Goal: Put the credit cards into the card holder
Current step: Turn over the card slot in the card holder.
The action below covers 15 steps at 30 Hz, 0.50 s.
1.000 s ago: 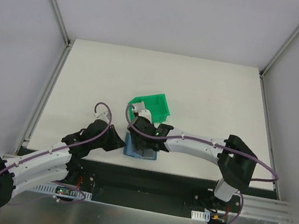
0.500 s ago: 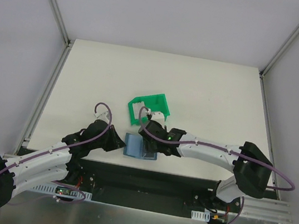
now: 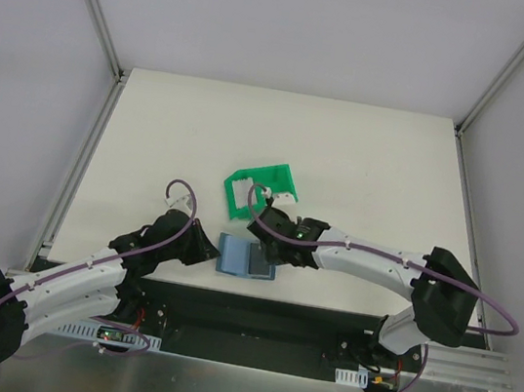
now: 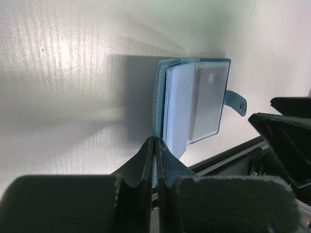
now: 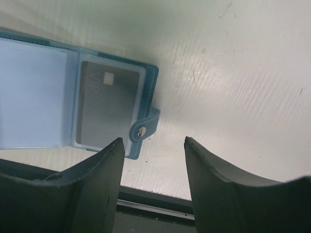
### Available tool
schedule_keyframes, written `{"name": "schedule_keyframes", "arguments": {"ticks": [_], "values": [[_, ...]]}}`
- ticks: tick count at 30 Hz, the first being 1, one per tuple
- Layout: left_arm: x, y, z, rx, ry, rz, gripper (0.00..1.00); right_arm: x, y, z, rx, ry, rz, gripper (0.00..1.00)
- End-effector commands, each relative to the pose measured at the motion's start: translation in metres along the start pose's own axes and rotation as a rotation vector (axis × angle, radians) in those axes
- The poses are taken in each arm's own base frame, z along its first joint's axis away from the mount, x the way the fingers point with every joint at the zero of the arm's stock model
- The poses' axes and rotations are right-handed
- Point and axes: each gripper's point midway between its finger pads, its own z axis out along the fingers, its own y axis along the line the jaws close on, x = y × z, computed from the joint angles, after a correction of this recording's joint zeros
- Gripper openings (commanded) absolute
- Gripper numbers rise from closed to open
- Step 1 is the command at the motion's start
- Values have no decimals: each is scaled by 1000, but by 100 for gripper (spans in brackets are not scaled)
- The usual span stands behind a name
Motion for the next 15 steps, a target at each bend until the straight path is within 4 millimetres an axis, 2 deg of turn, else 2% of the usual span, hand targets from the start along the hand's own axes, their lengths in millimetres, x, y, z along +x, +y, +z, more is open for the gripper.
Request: {"name": "schedule_keyframes", "arguments": {"ticks": [1, 5, 8, 11, 15], "values": [[1, 2, 2, -3, 1, -1, 0, -58, 5, -40, -69, -152, 12, 56], [0, 4, 3, -15, -6, -9, 0, -102, 12, -59, -204, -248, 39, 62], [0, 8, 5, -34, -7, -20, 0, -127, 15, -60, -280, -266, 56, 66], [1, 13, 8, -64, -2, -36, 0, -147, 18, -49, -345, -230, 66, 69], [0, 14, 11, -90, 3, -37, 0, -165, 22, -24, -380, -186, 82, 73]]}}
